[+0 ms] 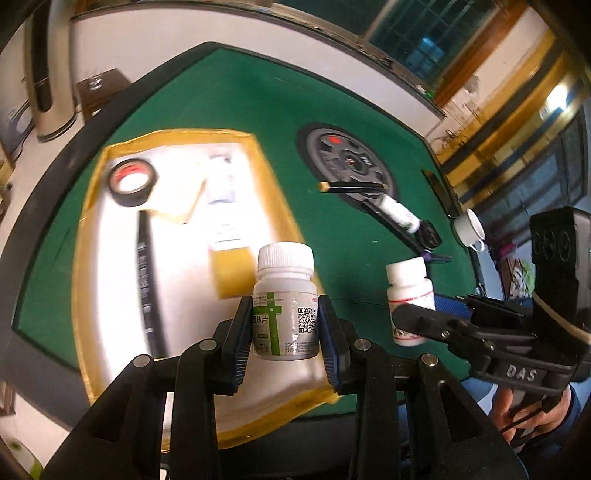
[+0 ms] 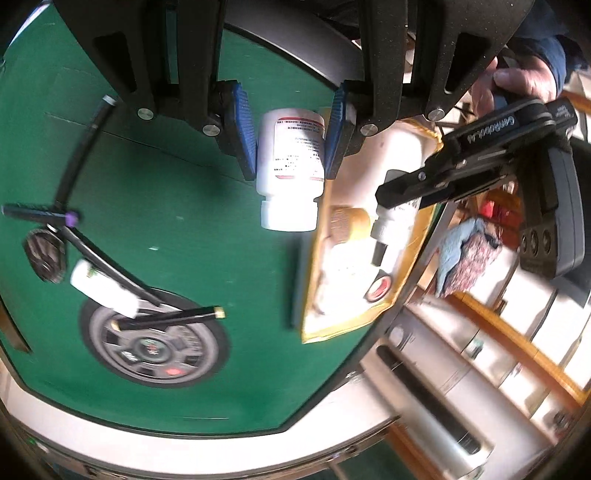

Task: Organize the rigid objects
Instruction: 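Carry both pill bottles to the tray and set them down with both grippers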

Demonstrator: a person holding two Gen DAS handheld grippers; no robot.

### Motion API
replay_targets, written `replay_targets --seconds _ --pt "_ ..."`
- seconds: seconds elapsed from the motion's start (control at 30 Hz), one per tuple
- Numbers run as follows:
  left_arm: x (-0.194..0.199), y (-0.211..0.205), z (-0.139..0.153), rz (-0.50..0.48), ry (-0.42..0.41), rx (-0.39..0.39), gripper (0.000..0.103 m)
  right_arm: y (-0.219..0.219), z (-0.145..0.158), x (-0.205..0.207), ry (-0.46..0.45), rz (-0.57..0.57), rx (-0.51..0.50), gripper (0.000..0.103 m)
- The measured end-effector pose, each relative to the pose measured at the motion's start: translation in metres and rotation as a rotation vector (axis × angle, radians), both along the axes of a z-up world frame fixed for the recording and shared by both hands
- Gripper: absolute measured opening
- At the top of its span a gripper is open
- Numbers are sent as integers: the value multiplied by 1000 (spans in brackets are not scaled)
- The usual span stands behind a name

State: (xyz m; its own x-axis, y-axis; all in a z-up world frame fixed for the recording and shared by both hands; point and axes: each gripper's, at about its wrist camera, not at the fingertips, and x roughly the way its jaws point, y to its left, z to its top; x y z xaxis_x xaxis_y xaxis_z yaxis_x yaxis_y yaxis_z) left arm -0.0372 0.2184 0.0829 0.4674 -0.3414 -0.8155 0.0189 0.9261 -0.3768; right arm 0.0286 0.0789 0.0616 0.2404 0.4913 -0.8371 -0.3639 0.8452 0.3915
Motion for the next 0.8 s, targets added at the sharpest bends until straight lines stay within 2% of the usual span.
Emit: replay_targets --seconds 0.27,0.43,0.63,0.8 --pt "-4 32 -22 43 63 11 31 54 -8 -9 -3 126 -26 32" --pt "1 47 -32 45 93 23 31 83 -23 -9 37 171 -52 32" --pt "15 51 -43 11 118 32 31 96 -47 0 115 154 -72 32" --pt "30 53 -52 -14 141 34 31 96 -52 5 136 130 -63 32"
